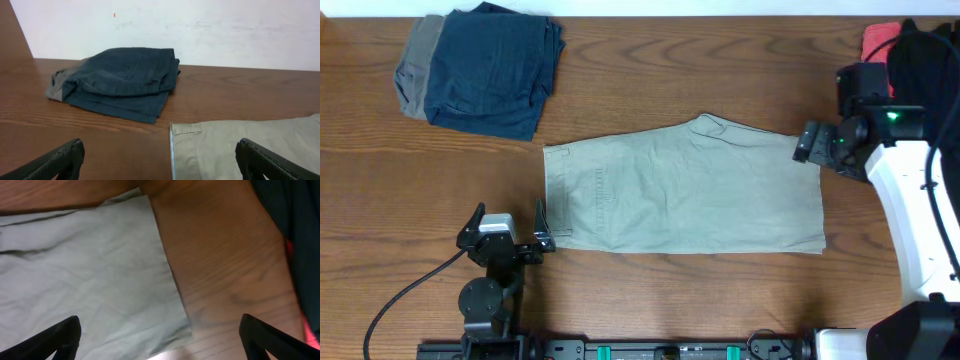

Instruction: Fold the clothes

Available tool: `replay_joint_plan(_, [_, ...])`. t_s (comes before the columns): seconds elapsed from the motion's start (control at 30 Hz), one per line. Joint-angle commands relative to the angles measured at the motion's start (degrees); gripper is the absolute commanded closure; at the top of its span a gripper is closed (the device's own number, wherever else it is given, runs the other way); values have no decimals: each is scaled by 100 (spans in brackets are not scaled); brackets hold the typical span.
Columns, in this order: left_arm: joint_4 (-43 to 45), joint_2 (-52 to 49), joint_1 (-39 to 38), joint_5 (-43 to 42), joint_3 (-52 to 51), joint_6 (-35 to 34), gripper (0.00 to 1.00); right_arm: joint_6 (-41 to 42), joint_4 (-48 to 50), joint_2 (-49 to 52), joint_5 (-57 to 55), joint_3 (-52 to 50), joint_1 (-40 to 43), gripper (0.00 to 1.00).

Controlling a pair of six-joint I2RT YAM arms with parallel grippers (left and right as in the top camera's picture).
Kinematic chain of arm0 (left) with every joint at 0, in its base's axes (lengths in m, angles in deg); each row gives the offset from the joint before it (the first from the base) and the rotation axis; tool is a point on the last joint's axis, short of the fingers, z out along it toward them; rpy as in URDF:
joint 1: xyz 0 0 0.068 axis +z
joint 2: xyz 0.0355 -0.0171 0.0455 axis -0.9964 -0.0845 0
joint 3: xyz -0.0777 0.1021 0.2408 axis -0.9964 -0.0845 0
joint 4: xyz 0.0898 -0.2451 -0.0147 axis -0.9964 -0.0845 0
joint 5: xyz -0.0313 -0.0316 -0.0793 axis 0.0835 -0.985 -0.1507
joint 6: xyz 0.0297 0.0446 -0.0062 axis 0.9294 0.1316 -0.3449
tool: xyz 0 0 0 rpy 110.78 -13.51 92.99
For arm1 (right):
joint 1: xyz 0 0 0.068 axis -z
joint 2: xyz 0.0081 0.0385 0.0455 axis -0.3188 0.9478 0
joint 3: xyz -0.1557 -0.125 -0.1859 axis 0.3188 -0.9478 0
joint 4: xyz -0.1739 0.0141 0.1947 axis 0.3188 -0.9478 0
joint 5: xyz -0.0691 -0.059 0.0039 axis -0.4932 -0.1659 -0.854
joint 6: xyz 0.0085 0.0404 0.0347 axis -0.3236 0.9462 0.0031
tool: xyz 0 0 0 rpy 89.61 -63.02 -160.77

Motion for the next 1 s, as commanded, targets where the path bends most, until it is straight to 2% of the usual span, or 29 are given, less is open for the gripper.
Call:
replay_joint_plan(0.0, [-205,37,-24,70,-103,33,2,-68,-22,-42,417,-20,35,1])
replay_joint_plan(0.7, [-184,37,-24,-157,-103,-70,2,-68,-22,-42,417,-20,35,1])
replay_joint_plan(0.8, [-125,37,-24,-715,-101,-951,2,-68,-22,-42,417,-20,35,1])
replay_joint_plan(0.9, [-55,-4,-24,-2142,-96,-2481,2,-68,-22,-42,417,-20,33,1])
replay_joint_plan(0.97, [-57,-85,-24,-2940,-96,-3115,2,-68,-22,-42,417,-20,33,1])
